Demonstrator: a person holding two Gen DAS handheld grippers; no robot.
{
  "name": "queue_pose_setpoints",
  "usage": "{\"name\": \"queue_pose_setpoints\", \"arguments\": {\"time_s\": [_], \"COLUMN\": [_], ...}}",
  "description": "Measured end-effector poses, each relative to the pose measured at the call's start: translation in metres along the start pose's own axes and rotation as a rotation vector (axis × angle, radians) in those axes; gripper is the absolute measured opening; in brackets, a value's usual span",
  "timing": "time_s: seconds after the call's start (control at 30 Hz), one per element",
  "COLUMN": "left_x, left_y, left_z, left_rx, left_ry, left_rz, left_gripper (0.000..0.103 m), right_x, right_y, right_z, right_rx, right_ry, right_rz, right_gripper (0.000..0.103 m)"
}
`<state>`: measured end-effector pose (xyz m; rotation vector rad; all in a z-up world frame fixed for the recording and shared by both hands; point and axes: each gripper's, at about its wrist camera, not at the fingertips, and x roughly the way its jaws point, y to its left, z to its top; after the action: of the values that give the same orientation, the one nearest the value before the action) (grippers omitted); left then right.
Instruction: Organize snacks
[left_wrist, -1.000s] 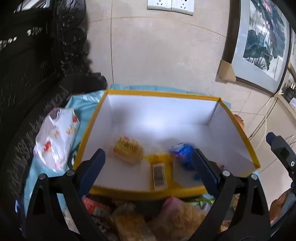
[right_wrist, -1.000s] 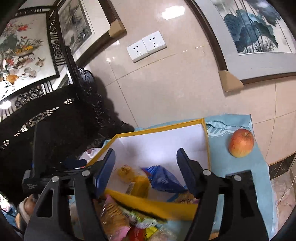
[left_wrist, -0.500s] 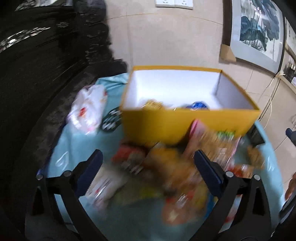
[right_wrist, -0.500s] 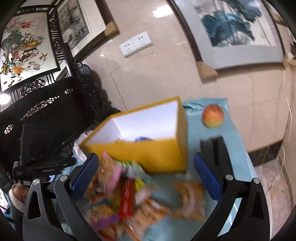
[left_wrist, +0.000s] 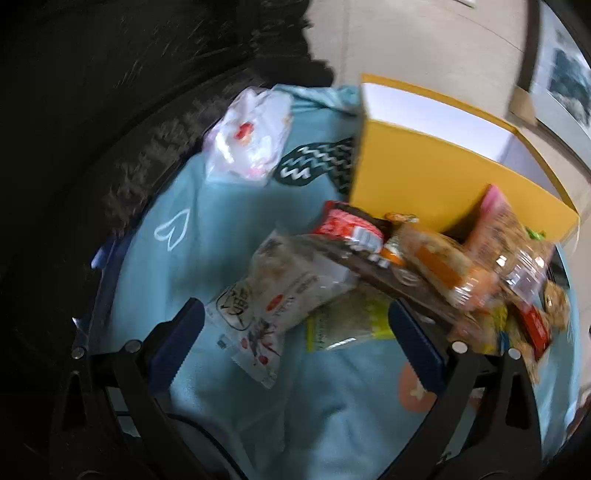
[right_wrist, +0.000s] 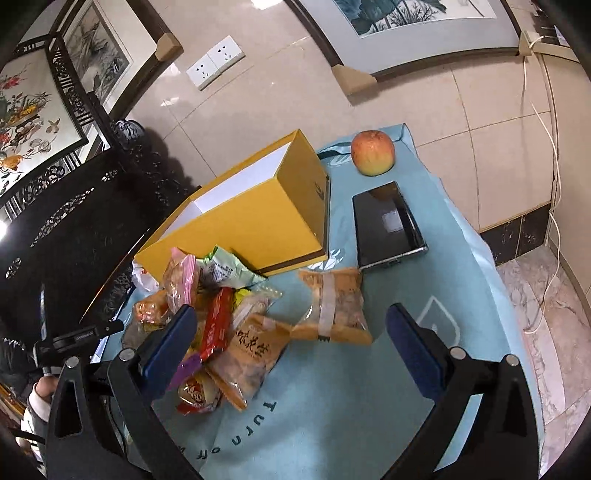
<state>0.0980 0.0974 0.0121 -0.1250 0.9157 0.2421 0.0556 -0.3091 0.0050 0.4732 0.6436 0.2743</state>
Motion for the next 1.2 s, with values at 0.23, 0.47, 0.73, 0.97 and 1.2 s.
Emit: {"name": "queue_pose_setpoints", "arguments": {"time_s": [0.23,0.47,0.73,0.97,1.2], "left_x": [0.030,0.065,0.062,0.038,0.035], "left_y": [0.010,0.020,0.028,0.009,0.012], "left_z": [0.001,-0.004,-0.002,-0.011,-0.014], "left_rx": [-0.058,-0.120,-0.174,-0.098,-0.086], "left_ry": [0.062,0.094,0.018,-0.046,-0.021], "left_rz": [0.044,0.080,0.056,0.064,-0.016], "left_gripper": [0.101,0.101,0.061,0.057,0.057], "right_x": [0.007,0.009,0.017,0.018,0.027], "right_y": [0.001,-0.003,0.000,0.004,0.012], "right_z": [-0.001,-0.001,-0.002,0.000,0.007], "right_rx": [0.000,0.013,0.004,-0.064,-0.222], "right_ry": [0.029,0.042,0.067,0.095,0.124], "right_rz": [0.014,0.011,-0.002,-0.075,-0.192], "right_gripper": [0.102,0.102,0.102,0.102,0.102]}}
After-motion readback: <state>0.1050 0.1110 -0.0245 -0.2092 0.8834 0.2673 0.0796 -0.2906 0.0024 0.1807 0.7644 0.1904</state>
